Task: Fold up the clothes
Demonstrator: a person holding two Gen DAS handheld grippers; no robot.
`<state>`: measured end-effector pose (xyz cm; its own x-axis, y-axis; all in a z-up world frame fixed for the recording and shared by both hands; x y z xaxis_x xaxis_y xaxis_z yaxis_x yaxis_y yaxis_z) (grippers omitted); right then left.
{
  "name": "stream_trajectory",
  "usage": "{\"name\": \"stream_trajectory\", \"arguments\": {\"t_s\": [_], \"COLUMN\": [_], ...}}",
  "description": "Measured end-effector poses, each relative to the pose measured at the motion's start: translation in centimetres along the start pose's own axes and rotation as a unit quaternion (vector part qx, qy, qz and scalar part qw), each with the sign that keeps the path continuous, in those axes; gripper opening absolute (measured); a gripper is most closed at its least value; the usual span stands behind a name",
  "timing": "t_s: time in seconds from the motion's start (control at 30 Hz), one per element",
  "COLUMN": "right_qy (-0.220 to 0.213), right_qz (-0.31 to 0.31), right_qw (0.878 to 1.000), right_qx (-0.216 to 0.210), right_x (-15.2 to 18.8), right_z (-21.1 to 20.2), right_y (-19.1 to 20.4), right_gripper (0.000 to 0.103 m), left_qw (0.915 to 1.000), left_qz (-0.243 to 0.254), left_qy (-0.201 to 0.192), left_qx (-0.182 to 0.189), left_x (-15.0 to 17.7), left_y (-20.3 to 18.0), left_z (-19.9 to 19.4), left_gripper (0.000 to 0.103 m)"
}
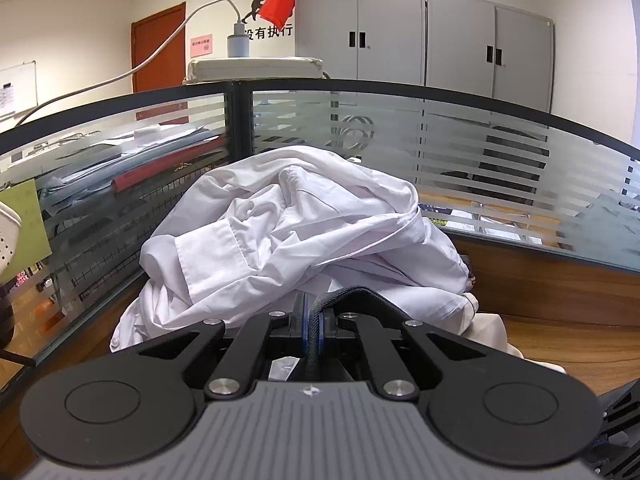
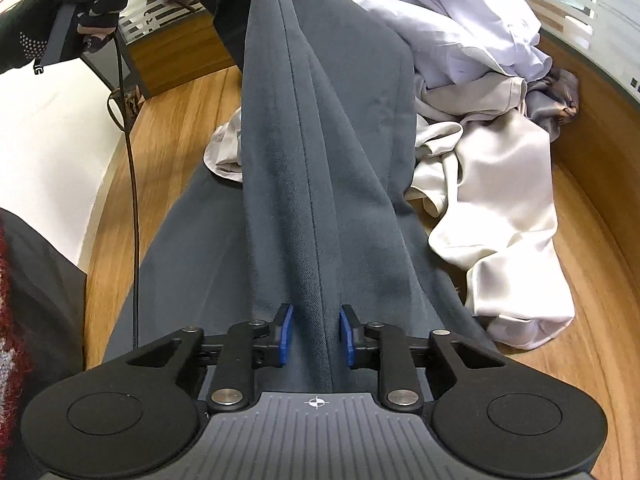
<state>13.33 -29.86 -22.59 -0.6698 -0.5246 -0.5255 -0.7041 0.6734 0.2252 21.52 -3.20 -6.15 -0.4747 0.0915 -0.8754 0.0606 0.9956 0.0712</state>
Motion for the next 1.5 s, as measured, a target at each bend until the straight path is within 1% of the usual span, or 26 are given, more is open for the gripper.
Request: {"name": "stream_trajectory", "arguments": {"t_s": [0.07, 0.1, 0.13, 0.2, 0.27, 0.33, 0.43, 0.53, 0.57, 0.6, 0.7, 0.8, 0.87, 0.9, 1.0, 1.07, 1.13, 1.2, 1.27, 1.33, 1.4, 1.43, 1.5], "right_qy": [-0.002, 0.0, 0.003, -0.005, -0.022, -0.044, -0.07, -0.087, -0.092, -0.096, -0.107, -0.108, -0.1, -0.098, -0.114, -0.131, -0.13, -0.12, -0.095, -0.066, -0.034, -0.018, 0.014], "right_qz": [0.002, 0.0, -0.002, 0.004, 0.023, 0.048, 0.076, 0.092, 0.096, 0.1, 0.102, 0.093, 0.08, 0.071, 0.054, 0.043, 0.035, 0.038, 0.036, 0.029, 0.017, 0.011, -0.002], "right_qw": [1.0, 1.0, 1.0, 0.999, 0.997, 0.992, 0.98, 0.967, 0.962, 0.958, 0.948, 0.943, 0.939, 0.936, 0.925, 0.92, 0.926, 0.939, 0.954, 0.964, 0.972, 0.975, 0.98], "right_qx": [-0.002, 0.004, 0.016, 0.042, 0.075, 0.112, 0.169, 0.221, 0.237, 0.253, 0.282, 0.301, 0.319, 0.33, 0.357, 0.366, 0.354, 0.321, 0.283, 0.256, 0.233, 0.221, 0.198], "right_x": [0.1, 0.2, 0.3, 0.3, 0.4, 0.6, 1.1, 1.5, 1.6, 1.6, 1.3, 0.7, 0.3, 0.1, -1.3, -2.1, -2.3, -1.9, -1.2, -0.2, 0.8, 1.3, 2.4], "right_z": [0.0, 0.0, 0.0, -0.8, -2.7, -5.7, -10.6, -15.7, -17.3, -18.9, -22.3, -23.0, -22.2, -22.0, -21.9, -22.0, -20.6, -17.7, -13.2, -8.8, -4.8, -2.8, 1.2], "right_y": [0.3, 0.5, 0.7, 0.8, 1.0, 1.2, 1.7, 2.5, 2.8, 3.1, 3.6, 2.8, 1.7, 1.2, 0.8, 1.4, 2.5, 3.5, 4.6, 5.5, 6.5, 7.0, 8.0], "right_gripper": [0.019, 0.009, 0.006, 0.005, 0.005, 0.004, 0.004, 0.004, 0.004, 0.004, 0.004, 0.004, 0.004, 0.004, 0.004, 0.004, 0.004, 0.004, 0.004, 0.004, 0.004, 0.004, 0.004], "left_qw": [1.0, 1.0, 1.0, 0.9999, 0.9997, 0.9988, 0.9962, 0.9887, 0.9848, 0.9826, 0.9817, 0.981, 0.9815, 0.9813, 0.975, 0.9684, 0.9652, 0.9619, 0.9591, 0.9563, 0.9495, 0.9456, 0.9363], "left_qz": [0.002, 0.005, 0.009, 0.016, 0.026, 0.048, 0.083, 0.131, 0.148, 0.155, 0.153, 0.164, 0.164, 0.162, 0.175, 0.192, 0.211, 0.241, 0.269, 0.285, 0.301, 0.309, 0.331], "left_qy": [0.0, -0.001, -0.002, -0.003, -0.004, -0.009, -0.017, -0.055, -0.071, -0.082, -0.089, -0.078, -0.073, -0.079, -0.131, -0.158, -0.154, -0.125, -0.073, -0.01, 0.045, 0.063, 0.082], "left_qx": [0.0, -0.001, -0.002, -0.004, -0.003, 0.007, 0.021, 0.047, 0.055, 0.061, 0.07, 0.069, 0.069, 0.067, 0.039, 0.014, -0.004, -0.028, -0.048, -0.063, -0.076, -0.078, -0.082], "left_x": [0.0, 0.1, 0.1, 0.3, 0.5, 0.6, 0.7, -0.2, -0.7, -1.2, -2.4, -2.6, -3.0, -3.5, -5.5, -5.8, -4.6, -1.5, 3.3, 8.4, 13.0, 14.7, 17.1], "left_y": [0.0, 0.0, 0.1, 0.1, 0.1, -0.5, -1.4, -3.4, -4.2, -4.8, -5.5, -6.1, -6.2, -6.2, -5.4, -4.0, -2.6, -1.0, 1.0, 3.0, 4.8, 5.5, 6.4], "left_z": [0.1, 0.1, 0.0, 0.0, -0.3, -1.1, -2.5, -5.0, -5.9, -6.5, -6.9, -5.2, -3.8, -3.5, -4.3, -5.2, -5.3, -4.5, -2.9, -0.9, 0.8, 1.3, 1.7], "left_gripper": [0.004, 0.004, 0.004, 0.004, 0.004, 0.005, 0.005, 0.005, 0.005, 0.005, 0.006, 0.006, 0.006, 0.006, 0.007, 0.008, 0.008, 0.008, 0.008, 0.006, 0.006, 0.006, 0.006]}}
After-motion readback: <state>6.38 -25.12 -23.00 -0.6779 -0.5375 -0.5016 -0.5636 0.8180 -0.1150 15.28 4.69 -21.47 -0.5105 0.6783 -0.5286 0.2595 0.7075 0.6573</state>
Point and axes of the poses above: each gripper's, at about its wrist camera, not at the fingertips, and z roughly the way its jaws point, y to its left, x to its underside, the point moved 5 cm from there along z, roughly the way its jaws point, and after that the axes turned 5 degrees about -x, right-handed, at the moved point
